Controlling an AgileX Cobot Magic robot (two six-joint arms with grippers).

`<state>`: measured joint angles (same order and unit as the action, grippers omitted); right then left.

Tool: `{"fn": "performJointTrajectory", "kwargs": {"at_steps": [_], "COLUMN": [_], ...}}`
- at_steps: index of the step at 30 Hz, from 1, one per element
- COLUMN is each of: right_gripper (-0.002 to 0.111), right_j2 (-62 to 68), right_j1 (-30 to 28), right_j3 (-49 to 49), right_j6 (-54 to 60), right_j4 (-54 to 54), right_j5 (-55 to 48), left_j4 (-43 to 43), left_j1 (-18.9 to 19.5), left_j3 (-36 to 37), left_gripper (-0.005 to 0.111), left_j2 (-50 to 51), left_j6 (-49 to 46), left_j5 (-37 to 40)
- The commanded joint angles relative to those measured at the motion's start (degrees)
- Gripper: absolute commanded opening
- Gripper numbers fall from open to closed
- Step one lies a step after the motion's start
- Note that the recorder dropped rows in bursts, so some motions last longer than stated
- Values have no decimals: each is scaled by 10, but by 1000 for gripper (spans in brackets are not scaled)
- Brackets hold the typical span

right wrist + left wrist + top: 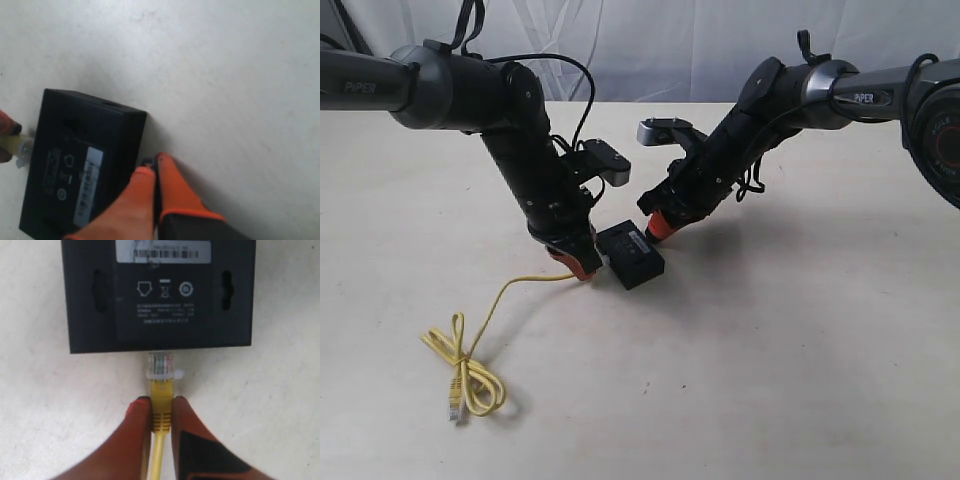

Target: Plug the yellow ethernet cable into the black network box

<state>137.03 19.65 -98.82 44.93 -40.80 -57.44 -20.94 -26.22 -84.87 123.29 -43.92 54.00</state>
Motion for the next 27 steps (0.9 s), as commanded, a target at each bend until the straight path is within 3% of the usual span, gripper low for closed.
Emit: {"fn": "performJointTrajectory", "kwargs": {"at_steps": [1,27], "right_gripper": [-1,-1], "right_j2": [5,5], "right_j1": [-2,-2], "right_j3": [2,2], "right_j6": [5,5], "right_j4": [11,1], "right_j5": [-8,-7], "left_j4": [-8,-25], "left_j1": [-3,-3], "left_j3": [-4,-4], "left_gripper": [0,0], "left_j2": [3,19], "left_j6": [4,3], "left_j5": [-2,-25]}}
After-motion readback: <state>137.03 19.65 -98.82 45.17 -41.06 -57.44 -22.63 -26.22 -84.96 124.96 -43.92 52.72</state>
